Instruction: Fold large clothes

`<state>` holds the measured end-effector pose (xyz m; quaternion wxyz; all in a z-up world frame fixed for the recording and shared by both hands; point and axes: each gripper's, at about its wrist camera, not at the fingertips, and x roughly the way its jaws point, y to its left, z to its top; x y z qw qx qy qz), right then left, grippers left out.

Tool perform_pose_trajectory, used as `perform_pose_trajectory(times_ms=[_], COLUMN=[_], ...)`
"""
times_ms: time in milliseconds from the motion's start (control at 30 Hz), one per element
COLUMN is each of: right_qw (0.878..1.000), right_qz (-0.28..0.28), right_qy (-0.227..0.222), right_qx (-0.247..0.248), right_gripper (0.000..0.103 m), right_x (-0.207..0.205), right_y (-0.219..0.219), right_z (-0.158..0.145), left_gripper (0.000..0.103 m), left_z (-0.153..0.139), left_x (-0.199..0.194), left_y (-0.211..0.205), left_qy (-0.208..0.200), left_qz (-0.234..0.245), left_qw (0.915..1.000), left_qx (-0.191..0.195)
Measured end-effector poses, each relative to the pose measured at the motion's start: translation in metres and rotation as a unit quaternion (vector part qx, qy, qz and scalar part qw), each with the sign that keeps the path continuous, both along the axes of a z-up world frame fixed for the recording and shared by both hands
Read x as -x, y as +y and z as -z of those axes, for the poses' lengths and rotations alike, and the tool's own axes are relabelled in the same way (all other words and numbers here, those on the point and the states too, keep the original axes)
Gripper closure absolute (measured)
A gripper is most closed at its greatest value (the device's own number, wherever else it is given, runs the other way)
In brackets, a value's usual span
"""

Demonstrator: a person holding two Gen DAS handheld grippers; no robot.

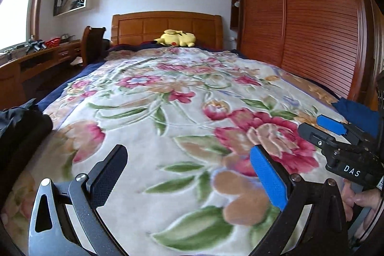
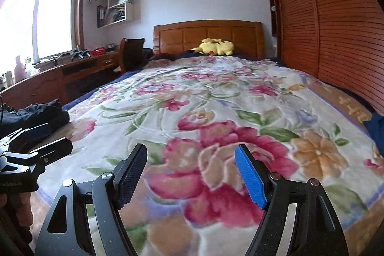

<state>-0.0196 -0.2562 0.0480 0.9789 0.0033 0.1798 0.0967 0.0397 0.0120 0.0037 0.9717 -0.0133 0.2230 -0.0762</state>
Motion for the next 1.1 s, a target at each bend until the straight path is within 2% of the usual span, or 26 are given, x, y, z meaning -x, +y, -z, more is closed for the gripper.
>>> perform_pose_trajectory(times_ms=[167, 400, 1100], right_qw=[1.000, 0.999, 0.999], right_qz=[-0.007, -0.011, -0.008], right_qy=[-0.013, -0.028, -0.033], right_qx=[0.006, 0.011, 0.006], right_gripper=[0.026, 0.026, 0.026], right_x=[-0.008, -0.018, -0.027], right_y=[0.002, -0.001, 0.005], right_z=[0.013, 0.024, 0.028], left_gripper=[0.001, 0.001, 0.001], left_z=[-0.002, -0.004, -0.005], left_x=[0.007, 0.015, 0.019], left_y=[0.013, 0.023, 0.029], left_qy=[-0.016, -0.030, -0.042], left_qz=[-0.013, -0.020, -0.031], left_qw=[0.9997, 0.9993, 0.9986], left_qx=[-0.012, -0.009, -0.010])
